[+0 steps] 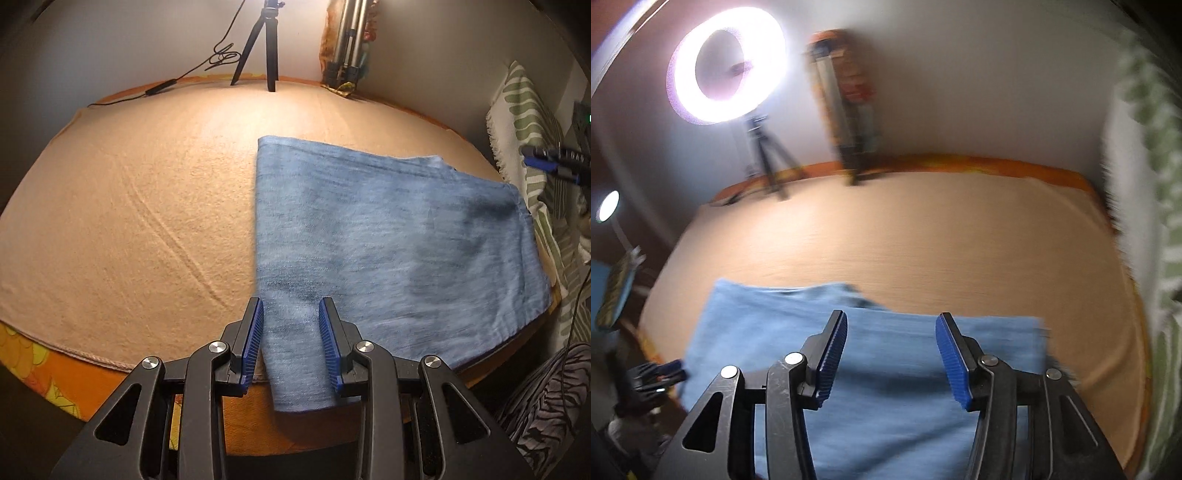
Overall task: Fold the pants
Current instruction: 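Withdraw both open grippers and move them to the folded jeans edge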
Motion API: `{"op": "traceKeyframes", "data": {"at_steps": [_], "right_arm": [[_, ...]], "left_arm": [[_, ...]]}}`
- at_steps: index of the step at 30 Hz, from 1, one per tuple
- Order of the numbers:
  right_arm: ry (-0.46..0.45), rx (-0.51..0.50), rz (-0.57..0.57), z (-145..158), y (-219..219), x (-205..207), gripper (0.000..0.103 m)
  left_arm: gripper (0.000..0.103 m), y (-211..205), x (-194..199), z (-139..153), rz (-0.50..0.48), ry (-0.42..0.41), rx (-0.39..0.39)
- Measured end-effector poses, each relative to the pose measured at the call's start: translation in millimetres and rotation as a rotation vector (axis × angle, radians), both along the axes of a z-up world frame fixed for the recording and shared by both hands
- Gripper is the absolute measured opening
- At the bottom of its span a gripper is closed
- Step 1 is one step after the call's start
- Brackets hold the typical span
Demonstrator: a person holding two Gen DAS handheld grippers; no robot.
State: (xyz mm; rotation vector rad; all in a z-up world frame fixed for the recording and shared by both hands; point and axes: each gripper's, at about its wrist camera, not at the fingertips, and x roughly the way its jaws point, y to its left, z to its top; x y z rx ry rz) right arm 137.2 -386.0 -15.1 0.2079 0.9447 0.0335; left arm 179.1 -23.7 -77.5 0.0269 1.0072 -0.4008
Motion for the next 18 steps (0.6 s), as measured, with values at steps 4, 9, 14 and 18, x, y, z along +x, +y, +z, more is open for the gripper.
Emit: {"op": "traceKeyframes", "data": {"at_steps": [4,9,14,18], "right_arm": [[0.011,0.031,0.117,1,57,18,0.054],[0.032,0.031,0.237,-3,119,37,0.053],[0.045,0.039,0.323,-9,166,56,0.054],[0.067,0.025,0.377,-18,198,65,0.054]], "left_arm": [[0.029,3,1,1,-0.007,0.0,-0.009],[0.029,9,2,-3,-0.008,0.011,-0.025],[0.029,13,2,-7,-0.01,0.023,-0.048],[0.029,17,1,-8,-0.006,0.032,-0.078]]}}
